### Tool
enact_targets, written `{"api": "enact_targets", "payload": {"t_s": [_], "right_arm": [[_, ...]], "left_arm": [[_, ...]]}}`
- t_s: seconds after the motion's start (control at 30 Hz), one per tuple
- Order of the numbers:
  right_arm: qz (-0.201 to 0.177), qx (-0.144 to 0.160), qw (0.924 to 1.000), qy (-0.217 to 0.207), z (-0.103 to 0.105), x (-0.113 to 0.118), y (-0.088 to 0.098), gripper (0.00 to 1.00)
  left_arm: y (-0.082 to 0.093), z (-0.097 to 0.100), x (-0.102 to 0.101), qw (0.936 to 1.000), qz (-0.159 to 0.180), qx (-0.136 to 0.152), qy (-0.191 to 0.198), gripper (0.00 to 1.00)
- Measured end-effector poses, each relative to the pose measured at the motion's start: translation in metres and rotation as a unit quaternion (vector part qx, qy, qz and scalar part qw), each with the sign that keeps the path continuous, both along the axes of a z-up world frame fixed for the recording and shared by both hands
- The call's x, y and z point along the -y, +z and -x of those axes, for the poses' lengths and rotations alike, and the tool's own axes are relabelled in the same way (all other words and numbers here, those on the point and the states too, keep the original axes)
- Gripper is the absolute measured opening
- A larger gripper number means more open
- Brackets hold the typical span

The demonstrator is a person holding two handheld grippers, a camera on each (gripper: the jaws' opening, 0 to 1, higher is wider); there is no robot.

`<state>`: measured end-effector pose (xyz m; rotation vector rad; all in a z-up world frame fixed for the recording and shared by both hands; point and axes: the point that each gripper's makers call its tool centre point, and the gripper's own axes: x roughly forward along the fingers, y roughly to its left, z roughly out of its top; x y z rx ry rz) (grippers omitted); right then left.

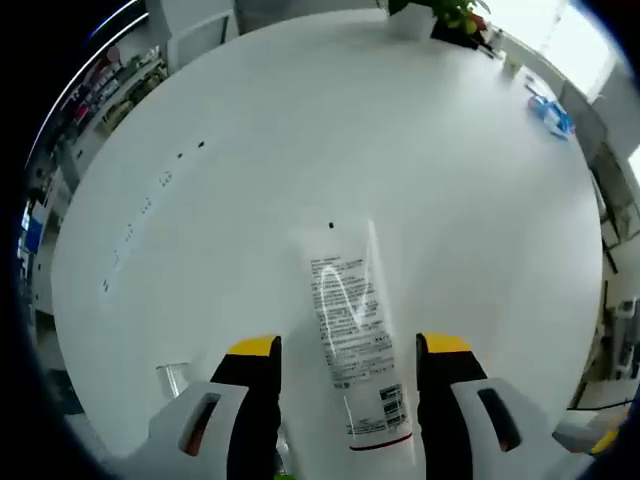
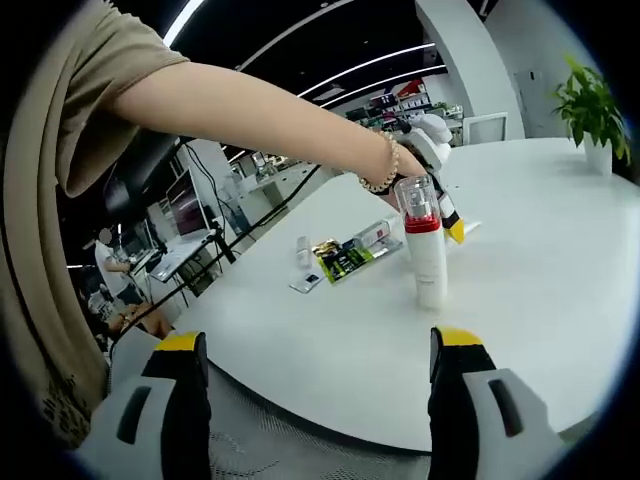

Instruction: Arrange the skincare products in the storage area until every visible bottle or jar stands upright without overlapping.

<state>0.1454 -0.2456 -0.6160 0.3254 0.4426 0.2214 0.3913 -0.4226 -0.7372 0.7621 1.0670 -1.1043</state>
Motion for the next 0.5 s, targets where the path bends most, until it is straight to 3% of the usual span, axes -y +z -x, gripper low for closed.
{"api": "enact_targets", "payload": {"t_s": [0.3,0.5], "right_arm": [[-0.008,0.002,1.0,0.002,-0.0001,-0.0007,0.0004,0.91],[-0.017,-0.001,0.9999,-0.003,0.0005,0.0021,-0.0011,0.9]], "left_arm": [[-0.0013,-0.0054,0.0101,0.9998,-0.016,0.008,0.002,0.45],[-0.0082,0.0017,0.009,0.9995,-0.032,0.003,-0.001,0.4]]}}
